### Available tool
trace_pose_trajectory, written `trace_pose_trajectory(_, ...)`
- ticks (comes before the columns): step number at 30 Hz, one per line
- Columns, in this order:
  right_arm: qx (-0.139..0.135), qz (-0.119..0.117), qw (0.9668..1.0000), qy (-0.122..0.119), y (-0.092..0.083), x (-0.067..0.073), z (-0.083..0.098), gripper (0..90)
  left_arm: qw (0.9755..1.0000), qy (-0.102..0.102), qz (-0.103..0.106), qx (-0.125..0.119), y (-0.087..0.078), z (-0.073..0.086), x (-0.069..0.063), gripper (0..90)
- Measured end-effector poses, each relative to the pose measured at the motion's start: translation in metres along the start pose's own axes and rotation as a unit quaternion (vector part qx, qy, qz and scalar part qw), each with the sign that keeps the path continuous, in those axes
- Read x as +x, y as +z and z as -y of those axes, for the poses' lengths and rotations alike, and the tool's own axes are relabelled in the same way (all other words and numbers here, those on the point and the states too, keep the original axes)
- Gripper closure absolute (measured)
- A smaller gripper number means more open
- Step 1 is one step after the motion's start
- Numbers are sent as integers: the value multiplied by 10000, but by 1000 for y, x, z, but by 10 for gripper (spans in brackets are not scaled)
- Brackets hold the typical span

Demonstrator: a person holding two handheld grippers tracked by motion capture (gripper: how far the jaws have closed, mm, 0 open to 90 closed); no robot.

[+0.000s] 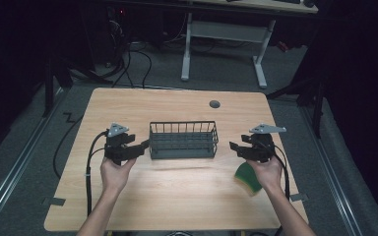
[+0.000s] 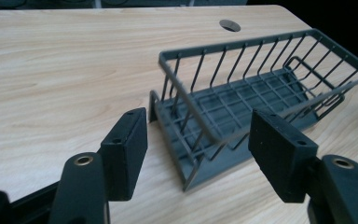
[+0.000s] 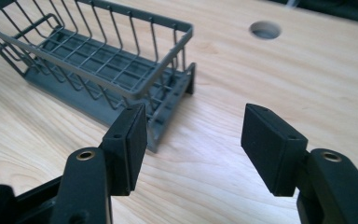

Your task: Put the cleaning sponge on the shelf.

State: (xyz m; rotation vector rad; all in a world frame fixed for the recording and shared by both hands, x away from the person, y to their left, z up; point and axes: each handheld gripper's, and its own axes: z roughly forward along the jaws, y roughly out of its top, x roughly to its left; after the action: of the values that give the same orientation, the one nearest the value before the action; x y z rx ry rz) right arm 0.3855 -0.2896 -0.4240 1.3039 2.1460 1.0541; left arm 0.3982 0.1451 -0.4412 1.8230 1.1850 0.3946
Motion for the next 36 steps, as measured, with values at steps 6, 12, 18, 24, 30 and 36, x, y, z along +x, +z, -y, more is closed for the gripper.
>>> trace_pose_trajectory(6, -43, 196, 9998, 49, -13, -5, 17, 298, 9998, 109, -157, 42, -8, 23, 8, 376)
trace_pose_trajectory(12, -54, 148, 9998, 114, -24, -9, 37, 267, 9995, 97, -226, 180, -8, 43, 12, 362)
trace_pose_trajectory(18, -51, 130, 9999, 98, -29, -12, 52, 248, 9981, 240, -429, 370, 2, 68, 12, 348)
trace_pose_trajectory(24, 97, 110, 9997, 184, -28, -18, 76, 207, 9964, 202, -584, 581, 12, 89, 16, 320)
trace_pose_trajectory(30, 246, 99, 9994, 200, -21, -20, 93, 143, 9946, 260, -749, 675, 17, 95, 20, 305)
trace_pose_trajectory(36, 236, 109, 9996, 123, -14, -17, 100, 109, 9928, 336, -906, 712, 20, 96, 20, 298)
